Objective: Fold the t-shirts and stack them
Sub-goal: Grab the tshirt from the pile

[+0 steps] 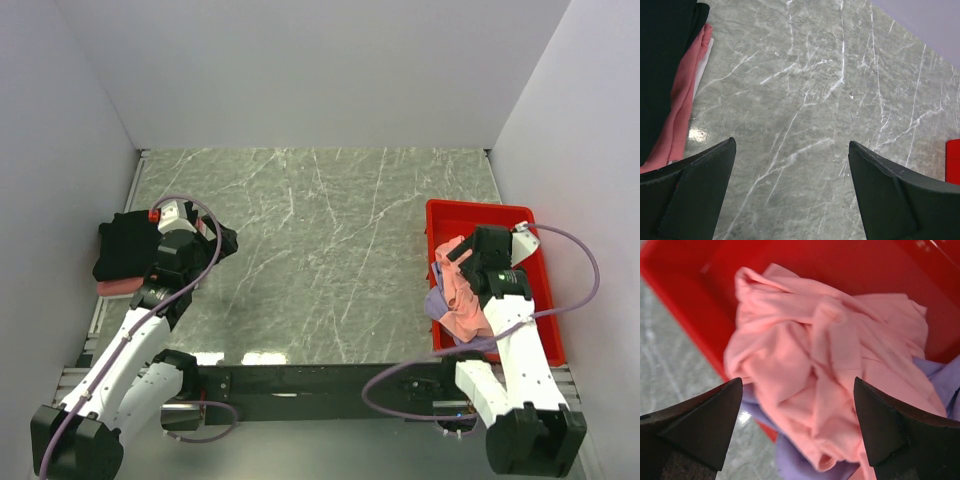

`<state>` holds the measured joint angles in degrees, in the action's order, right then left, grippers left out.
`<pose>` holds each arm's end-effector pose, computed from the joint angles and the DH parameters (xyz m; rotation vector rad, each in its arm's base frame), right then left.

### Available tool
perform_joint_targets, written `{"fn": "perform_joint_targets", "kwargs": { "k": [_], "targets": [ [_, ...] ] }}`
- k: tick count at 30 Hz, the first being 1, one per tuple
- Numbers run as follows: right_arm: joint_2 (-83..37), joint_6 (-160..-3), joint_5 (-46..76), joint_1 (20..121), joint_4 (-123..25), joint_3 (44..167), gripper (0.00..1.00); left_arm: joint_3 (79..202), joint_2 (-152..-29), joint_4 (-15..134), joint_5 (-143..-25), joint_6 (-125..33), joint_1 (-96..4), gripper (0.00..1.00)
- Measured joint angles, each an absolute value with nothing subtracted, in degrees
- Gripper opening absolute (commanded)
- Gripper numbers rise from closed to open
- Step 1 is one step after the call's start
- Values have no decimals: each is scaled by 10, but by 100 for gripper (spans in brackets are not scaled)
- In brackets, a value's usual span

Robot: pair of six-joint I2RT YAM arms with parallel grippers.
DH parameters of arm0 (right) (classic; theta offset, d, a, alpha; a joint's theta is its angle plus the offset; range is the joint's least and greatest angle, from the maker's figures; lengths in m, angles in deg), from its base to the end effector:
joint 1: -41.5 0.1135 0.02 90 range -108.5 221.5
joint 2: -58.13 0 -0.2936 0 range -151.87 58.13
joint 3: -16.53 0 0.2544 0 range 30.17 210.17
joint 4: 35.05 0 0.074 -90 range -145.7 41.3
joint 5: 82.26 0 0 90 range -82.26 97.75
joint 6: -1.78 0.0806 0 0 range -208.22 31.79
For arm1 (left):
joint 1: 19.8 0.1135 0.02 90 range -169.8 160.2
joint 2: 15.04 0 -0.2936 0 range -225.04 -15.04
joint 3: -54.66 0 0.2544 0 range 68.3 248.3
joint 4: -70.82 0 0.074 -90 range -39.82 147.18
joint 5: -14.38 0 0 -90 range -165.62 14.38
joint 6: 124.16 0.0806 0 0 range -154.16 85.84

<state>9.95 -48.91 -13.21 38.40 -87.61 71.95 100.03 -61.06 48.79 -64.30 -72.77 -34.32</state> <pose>0.1797 -0.0386 0.2582 0.9918 2.0746 -0.1101 0.2089 -0.0378 0.2629 -0.5402 1.9065 -0.4136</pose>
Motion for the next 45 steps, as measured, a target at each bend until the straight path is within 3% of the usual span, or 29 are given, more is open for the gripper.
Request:
{"fn": "perform_joint_targets", "kwargs": {
  "k": [7, 9, 10, 11, 14, 17, 20, 23, 30, 45],
  "targets": [
    [47, -508, -72, 332, -853, 683, 84, 1000, -609, 488, -642, -728, -345, 100],
    [36, -514, -55, 323, -840, 673, 77, 1000, -609, 488, -642, -728, -345, 99],
    [31, -517, -46, 317, -833, 668, 71, 1000, -609, 488, -642, -728, -345, 100],
    [27, -519, -40, 313, -826, 664, 55, 1000, -609, 488, -641, -728, -345, 99],
    [17, -525, -17, 299, -813, 661, 27, 1000, -609, 487, -638, -728, -345, 100],
    [22, -525, -8, 293, -802, 661, 17, 1000, -609, 487, -638, -728, -346, 100],
    [38, -525, -8, 292, -805, 661, 13, 1000, -609, 487, -637, -728, -346, 100],
    [62, -525, -13, 292, -818, 665, 0, 1000, -609, 487, -637, -728, -346, 99],
    [102, -531, -32, 291, -864, 728, 0, 1000, -596, 488, -631, -728, -346, 99],
    [123, -543, -28, 291, -900, 981, 0, 1000, -590, 487, -622, -728, -346, 99]
  ]
}}
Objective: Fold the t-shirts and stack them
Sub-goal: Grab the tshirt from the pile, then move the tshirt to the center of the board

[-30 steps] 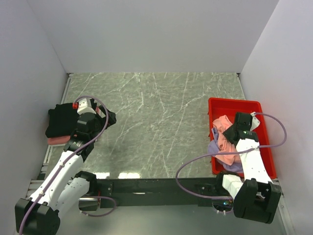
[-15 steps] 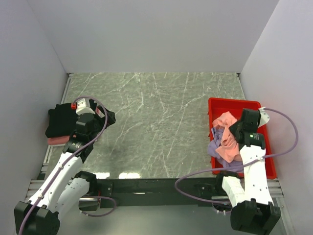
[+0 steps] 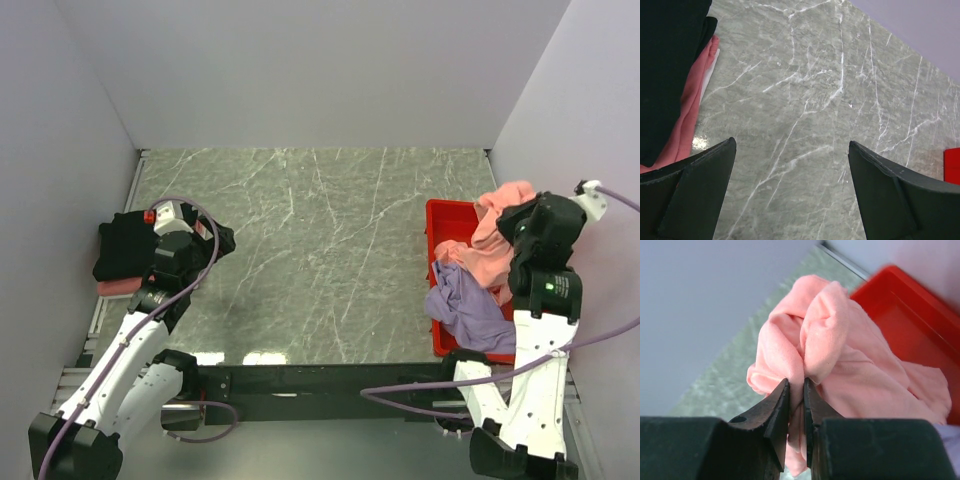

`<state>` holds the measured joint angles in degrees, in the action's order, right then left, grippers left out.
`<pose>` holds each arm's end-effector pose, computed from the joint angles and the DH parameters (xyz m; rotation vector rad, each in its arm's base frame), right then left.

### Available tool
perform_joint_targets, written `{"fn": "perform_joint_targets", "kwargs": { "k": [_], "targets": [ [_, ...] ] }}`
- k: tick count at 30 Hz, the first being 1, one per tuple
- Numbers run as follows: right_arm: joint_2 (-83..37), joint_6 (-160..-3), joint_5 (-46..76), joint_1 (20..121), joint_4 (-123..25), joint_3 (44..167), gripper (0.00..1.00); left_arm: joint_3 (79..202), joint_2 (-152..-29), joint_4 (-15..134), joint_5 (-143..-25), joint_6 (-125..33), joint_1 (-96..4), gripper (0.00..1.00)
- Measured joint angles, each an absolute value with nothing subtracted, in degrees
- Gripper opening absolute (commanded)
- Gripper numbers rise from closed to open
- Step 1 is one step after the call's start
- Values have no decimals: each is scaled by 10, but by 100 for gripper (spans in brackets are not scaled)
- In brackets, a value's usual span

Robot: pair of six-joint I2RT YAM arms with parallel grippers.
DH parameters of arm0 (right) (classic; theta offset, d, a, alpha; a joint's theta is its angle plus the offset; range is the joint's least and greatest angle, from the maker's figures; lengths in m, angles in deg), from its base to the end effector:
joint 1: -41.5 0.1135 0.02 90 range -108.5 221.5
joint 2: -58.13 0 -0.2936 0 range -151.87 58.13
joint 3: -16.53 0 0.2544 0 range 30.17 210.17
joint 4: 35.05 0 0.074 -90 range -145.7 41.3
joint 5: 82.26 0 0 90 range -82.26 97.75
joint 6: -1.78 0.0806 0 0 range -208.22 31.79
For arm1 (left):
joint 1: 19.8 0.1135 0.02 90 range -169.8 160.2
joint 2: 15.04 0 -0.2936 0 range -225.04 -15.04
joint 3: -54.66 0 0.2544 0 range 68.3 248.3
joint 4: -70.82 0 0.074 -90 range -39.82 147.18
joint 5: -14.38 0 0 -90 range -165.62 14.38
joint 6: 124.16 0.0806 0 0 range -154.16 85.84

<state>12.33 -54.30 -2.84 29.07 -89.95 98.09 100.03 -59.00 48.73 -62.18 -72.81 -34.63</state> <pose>0.1594 -0.0503 0.4224 0.8608 1.6935 0.0790 0.2035 -0.0345 0.2697 -0.5537 1.8613 -0.3984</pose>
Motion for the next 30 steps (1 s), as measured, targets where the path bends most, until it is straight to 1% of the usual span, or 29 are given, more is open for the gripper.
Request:
{"fn": "perform_joint_targets", "kwargs": {
  "k": [8, 12, 16, 20, 26, 30],
  "targets": [
    [48, -558, 108, 294, -883, 1131, 0, 1000, -589, 477, -598, -737, -346, 100],
    [-15, -572, 142, 332, -877, 1233, 0, 1000, -589, 474, -593, -740, -346, 99],
    [-60, -589, 147, 399, -860, 1316, 0, 1000, -589, 469, -589, -741, -346, 99],
    [-97, -602, 146, 489, -848, 1396, 0, 1000, -588, 465, -586, -743, -346, 100],
    [-204, -620, 138, 610, -846, 1540, 0, 1000, -587, 461, -576, -743, -346, 99],
    [-270, -627, 118, 689, -846, 1594, 0, 1000, -589, 456, -568, -744, -346, 99]
  ]
}}
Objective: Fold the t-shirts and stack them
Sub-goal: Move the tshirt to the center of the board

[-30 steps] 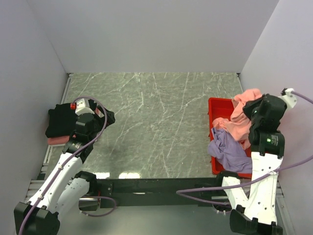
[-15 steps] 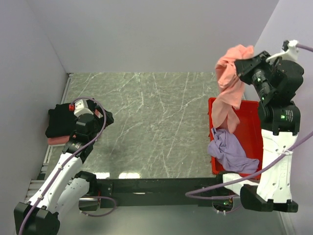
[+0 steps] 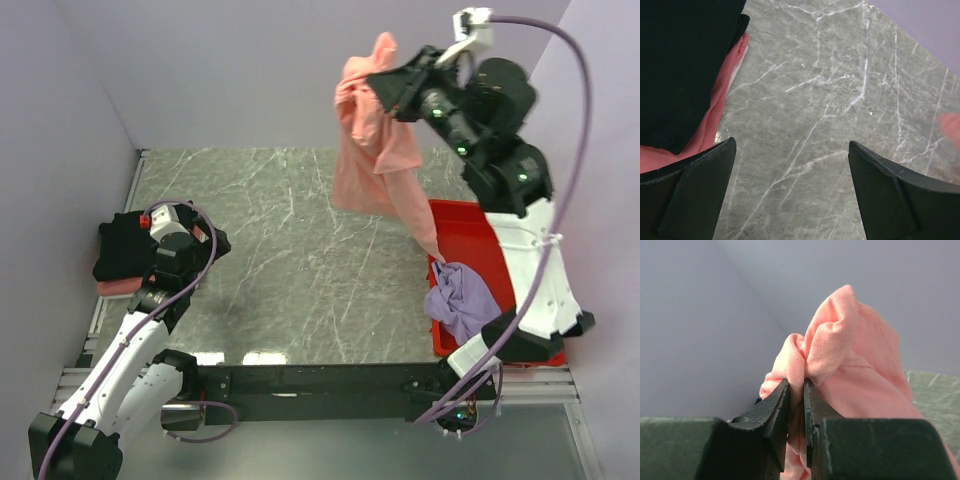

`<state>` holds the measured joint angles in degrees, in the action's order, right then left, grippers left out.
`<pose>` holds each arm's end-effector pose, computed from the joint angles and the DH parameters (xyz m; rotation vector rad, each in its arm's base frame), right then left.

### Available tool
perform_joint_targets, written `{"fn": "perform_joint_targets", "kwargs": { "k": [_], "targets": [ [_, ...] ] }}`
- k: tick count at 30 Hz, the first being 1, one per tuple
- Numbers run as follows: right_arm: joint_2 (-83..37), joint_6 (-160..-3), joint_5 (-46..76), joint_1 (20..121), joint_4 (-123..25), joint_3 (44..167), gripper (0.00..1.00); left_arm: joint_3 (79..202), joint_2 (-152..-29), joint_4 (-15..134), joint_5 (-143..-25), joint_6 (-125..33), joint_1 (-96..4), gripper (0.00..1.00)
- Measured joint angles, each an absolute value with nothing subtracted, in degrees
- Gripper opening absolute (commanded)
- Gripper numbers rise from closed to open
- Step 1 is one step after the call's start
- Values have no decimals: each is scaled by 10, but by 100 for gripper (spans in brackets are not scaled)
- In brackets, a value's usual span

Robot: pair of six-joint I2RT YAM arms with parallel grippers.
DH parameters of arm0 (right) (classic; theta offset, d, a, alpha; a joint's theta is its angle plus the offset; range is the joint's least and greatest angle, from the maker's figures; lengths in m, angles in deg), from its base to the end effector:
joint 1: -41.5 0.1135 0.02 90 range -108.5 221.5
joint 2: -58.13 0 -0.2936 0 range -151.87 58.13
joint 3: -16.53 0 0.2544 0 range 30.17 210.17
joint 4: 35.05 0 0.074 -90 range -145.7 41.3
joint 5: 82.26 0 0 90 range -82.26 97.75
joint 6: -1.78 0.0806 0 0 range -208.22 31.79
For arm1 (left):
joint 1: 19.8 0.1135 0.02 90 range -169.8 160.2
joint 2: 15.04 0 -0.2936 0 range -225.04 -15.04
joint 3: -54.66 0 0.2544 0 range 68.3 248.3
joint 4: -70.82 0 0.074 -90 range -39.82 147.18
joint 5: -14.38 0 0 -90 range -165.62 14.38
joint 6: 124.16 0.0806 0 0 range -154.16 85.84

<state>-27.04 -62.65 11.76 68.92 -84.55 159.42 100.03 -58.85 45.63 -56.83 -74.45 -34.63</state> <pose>0.2495 0.1358 0.6432 -0.0837 1.4757 0.8073 0.2001 -0.0261 0.2634 -0.6391 1.8661 -0.3058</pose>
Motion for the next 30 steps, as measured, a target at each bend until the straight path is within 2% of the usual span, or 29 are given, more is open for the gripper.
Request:
{"fn": "perform_joint_targets", "kwargs": {
  "k": [7, 17, 21, 24, 25, 27, 28, 29, 30],
  "targets": [
    [-334, -656, 11, 837, -847, 1636, 0, 1000, -592, 452, -562, -750, -346, 99],
    [-361, -663, -105, 910, -783, 1659, 0, 1000, -576, 452, -562, -758, -346, 100],
    [-351, -643, -160, 901, -758, 1593, 0, 1000, -577, 452, -560, -761, -346, 99],
    [-324, -595, -136, 836, -743, 1455, 3, 1000, -585, 451, -553, -768, -346, 99],
    [-313, -578, -121, 804, -736, 1391, 6, 1000, -592, 450, -550, -770, -346, 99],
    [-309, -554, -87, 737, -736, 1287, 37, 1002, -609, 444, -545, -773, -346, 99],
    [-316, -541, -62, 702, -734, 1234, 47, 1004, -621, 439, -544, -774, -346, 99],
    [-329, -536, -40, 672, -733, 1192, 67, 1006, -632, 436, -543, -775, -346, 100],
    [-346, -528, -18, 643, -740, 1161, 73, 1008, -643, 430, -543, -776, -346, 99]
  ]
}}
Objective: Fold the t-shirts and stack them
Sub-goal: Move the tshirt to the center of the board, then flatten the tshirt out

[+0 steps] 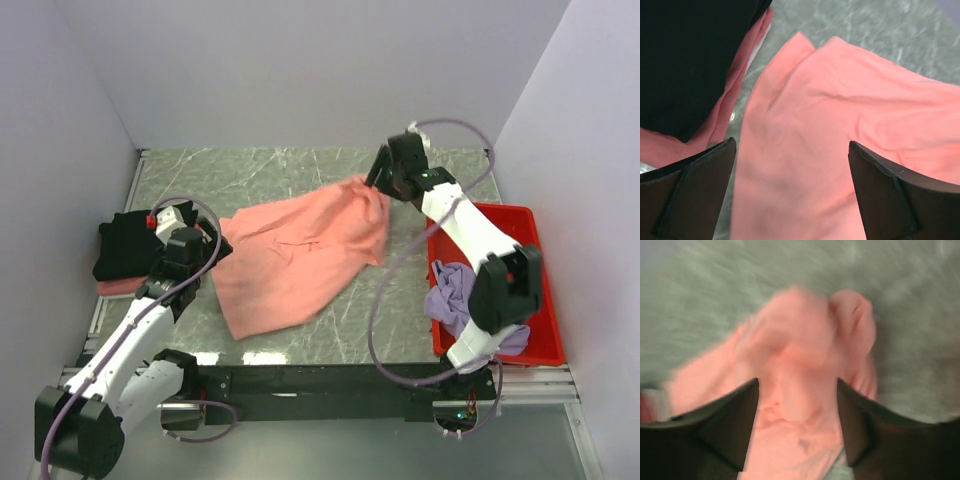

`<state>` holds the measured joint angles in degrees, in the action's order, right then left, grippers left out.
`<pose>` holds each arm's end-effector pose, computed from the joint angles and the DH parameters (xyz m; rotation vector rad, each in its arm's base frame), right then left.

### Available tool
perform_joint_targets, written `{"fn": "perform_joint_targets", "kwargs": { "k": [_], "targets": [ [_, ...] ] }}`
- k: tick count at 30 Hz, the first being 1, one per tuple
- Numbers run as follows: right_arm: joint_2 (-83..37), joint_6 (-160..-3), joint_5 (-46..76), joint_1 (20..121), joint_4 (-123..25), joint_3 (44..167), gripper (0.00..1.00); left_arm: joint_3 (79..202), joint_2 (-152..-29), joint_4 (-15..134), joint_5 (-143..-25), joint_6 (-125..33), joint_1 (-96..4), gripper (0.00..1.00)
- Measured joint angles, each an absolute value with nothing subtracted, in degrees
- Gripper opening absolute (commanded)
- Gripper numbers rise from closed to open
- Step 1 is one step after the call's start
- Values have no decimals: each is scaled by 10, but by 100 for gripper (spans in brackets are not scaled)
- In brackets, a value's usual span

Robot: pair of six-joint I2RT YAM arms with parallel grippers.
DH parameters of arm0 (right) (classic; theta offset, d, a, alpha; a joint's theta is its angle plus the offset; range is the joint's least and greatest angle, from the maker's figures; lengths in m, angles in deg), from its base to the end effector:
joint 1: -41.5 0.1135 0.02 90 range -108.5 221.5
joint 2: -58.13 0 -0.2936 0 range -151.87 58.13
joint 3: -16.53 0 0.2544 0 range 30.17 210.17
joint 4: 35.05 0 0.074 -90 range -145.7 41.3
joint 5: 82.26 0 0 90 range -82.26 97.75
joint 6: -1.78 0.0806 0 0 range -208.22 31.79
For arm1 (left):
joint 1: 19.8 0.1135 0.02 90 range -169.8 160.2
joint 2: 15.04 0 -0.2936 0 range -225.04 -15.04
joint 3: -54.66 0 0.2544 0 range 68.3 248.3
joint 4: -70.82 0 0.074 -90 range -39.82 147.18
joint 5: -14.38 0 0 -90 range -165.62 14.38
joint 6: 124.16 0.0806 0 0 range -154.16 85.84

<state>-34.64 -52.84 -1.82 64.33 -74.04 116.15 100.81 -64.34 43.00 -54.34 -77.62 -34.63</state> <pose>0.3893 0.1494 0.3554 0.3338 2.1263 0.4209 0.2109 -0.0256 0.2454 -0.7242 1.9488 -0.2308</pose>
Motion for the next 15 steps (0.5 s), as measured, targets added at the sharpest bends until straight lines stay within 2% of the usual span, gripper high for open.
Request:
{"fn": "perform_joint_targets", "kwargs": {
  "k": [2, 6, 15],
  "targets": [
    [-396, -533, 10, 600, -766, 1137, 82, 1014, -667, 420, -545, -781, -346, 99],
    [-436, -554, 33, 583, -794, 1137, 83, 1021, -691, 410, -556, -796, -347, 100],
    [-325, -597, 44, 598, -758, 1090, 84, 1020, -693, 363, -612, -856, -377, 100]
  ]
}}
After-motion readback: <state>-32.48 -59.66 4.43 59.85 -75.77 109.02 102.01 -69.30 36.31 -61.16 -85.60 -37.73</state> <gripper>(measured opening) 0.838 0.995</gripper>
